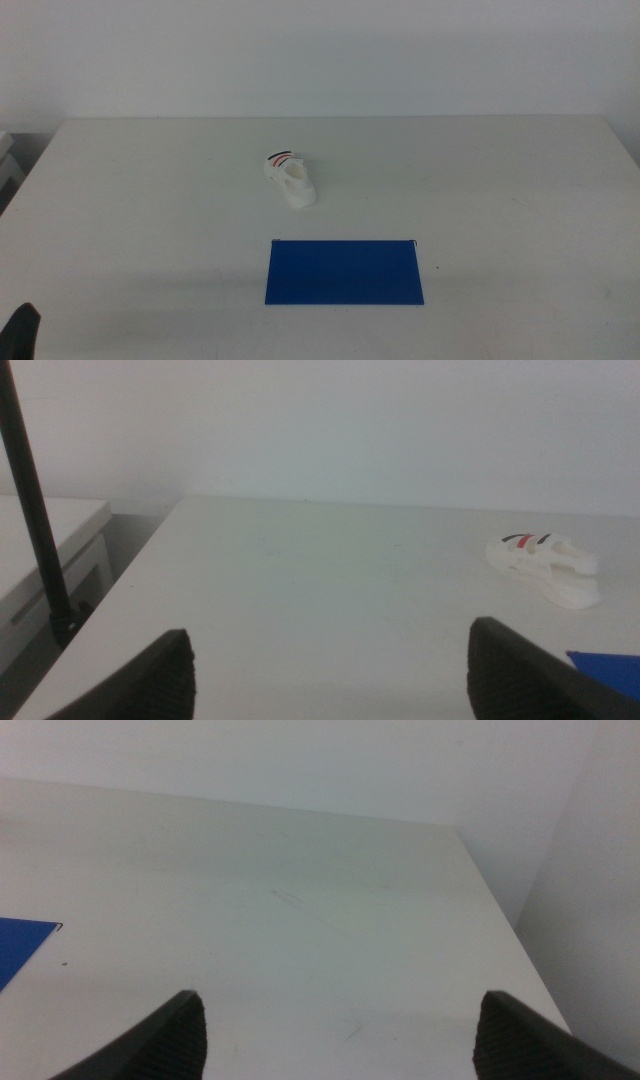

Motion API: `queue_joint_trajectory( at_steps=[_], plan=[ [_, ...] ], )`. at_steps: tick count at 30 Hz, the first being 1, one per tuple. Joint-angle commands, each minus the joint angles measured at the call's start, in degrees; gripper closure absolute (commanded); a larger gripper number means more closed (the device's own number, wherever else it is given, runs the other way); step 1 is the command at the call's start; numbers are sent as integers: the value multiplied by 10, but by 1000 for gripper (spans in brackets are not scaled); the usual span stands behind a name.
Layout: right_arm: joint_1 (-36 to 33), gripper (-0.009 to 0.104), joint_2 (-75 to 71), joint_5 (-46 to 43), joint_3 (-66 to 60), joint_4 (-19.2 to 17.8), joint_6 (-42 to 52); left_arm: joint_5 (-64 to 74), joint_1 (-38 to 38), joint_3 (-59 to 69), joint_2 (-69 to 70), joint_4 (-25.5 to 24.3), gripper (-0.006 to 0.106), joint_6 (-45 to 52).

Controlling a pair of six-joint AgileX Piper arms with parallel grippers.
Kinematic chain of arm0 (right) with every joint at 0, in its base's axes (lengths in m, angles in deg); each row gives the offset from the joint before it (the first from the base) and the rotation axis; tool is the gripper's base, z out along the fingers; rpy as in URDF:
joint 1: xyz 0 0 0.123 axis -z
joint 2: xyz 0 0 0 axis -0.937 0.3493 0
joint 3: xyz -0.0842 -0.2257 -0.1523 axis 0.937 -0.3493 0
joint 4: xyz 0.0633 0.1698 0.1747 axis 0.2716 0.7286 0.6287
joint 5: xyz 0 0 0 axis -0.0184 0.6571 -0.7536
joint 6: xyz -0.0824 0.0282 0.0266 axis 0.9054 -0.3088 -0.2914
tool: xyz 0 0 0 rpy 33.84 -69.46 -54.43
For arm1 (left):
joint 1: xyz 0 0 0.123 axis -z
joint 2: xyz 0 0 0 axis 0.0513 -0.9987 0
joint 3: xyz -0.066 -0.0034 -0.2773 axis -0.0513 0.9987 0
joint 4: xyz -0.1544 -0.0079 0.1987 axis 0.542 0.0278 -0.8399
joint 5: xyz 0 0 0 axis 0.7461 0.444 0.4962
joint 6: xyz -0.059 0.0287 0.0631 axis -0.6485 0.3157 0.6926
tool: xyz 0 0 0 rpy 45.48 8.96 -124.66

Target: Use one arm to grab the shoe from the table and place it on the mat.

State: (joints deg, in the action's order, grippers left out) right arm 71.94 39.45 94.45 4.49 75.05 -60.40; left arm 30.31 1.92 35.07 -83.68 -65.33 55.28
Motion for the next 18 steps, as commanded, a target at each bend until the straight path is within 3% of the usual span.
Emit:
queue_joint_trajectory(
  at_steps=[1, 18],
  plan=[
    [1, 17, 2, -42, -3, -5, 6, -40, 2, -10, -7, -1, 7, -1],
    [1, 17, 2, -42, -3, -5, 6, 233, 27, -348, -293, -4, 7, 8]
  ],
)
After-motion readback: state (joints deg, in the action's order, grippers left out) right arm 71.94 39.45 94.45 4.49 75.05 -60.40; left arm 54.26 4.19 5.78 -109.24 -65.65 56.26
